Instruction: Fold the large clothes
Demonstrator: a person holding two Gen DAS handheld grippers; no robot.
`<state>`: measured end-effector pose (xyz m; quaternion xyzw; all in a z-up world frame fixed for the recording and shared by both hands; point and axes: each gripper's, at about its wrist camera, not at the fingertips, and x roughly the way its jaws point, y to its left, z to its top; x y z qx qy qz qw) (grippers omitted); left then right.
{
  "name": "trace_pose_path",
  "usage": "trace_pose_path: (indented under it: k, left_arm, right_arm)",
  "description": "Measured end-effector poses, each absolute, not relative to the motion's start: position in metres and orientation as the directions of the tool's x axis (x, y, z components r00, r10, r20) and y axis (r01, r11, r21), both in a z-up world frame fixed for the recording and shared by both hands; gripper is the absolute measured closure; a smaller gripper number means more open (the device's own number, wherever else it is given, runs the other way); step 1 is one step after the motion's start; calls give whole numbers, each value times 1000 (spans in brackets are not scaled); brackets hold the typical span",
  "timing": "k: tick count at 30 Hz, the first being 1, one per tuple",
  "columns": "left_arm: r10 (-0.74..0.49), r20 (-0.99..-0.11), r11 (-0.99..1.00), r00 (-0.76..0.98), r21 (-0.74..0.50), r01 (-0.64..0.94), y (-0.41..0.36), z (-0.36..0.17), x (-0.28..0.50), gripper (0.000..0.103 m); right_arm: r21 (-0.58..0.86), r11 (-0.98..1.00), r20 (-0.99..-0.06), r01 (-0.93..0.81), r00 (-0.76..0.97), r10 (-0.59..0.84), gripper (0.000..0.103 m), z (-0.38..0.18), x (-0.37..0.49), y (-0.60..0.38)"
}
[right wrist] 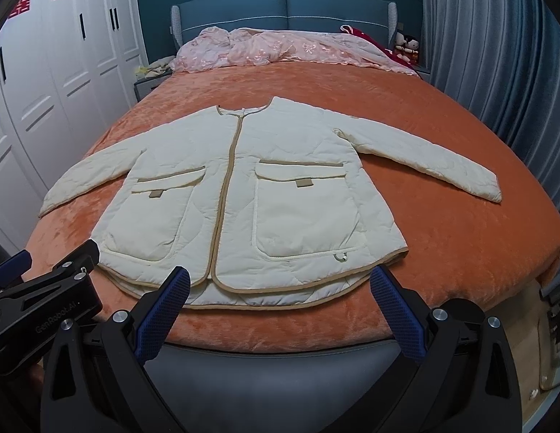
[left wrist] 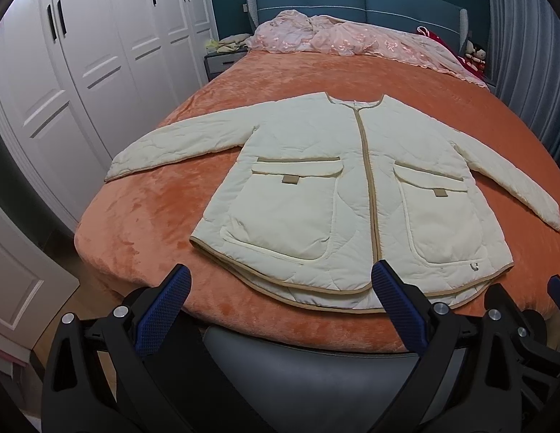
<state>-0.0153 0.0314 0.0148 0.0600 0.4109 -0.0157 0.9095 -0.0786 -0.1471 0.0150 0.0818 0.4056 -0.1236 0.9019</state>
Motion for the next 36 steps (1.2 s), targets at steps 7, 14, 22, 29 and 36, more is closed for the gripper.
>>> trace_pose_path:
  k: [7, 14, 22, 29, 36]
  left_arm:
    - [21, -749, 992, 662, 96, 77, 32, 15, -15, 5]
    - [22, -750, 992, 662, 97, 76, 32, 15, -15, 5]
    - [23, -751, 993, 660, 92, 71, 34, 14, -15, 5]
    - [22, -751, 993, 660, 90, 70, 35, 14, -15, 5]
    - [24, -751, 994, 660, 91, 68, 36, 13, -15, 5]
  right_arm:
    - [48, 956, -751, 290, 641, -157, 5, 15, -79, -147]
    - [48, 956, -751, 289, 641, -156, 5, 15, -78, -146]
    - [45, 957, -750, 286, 643, -157, 5, 14, -77, -143]
    - [46, 957, -750, 286, 643, -156, 5, 14, -78, -143]
    - [46, 957, -750, 285, 643, -156, 5, 14, -78, -142]
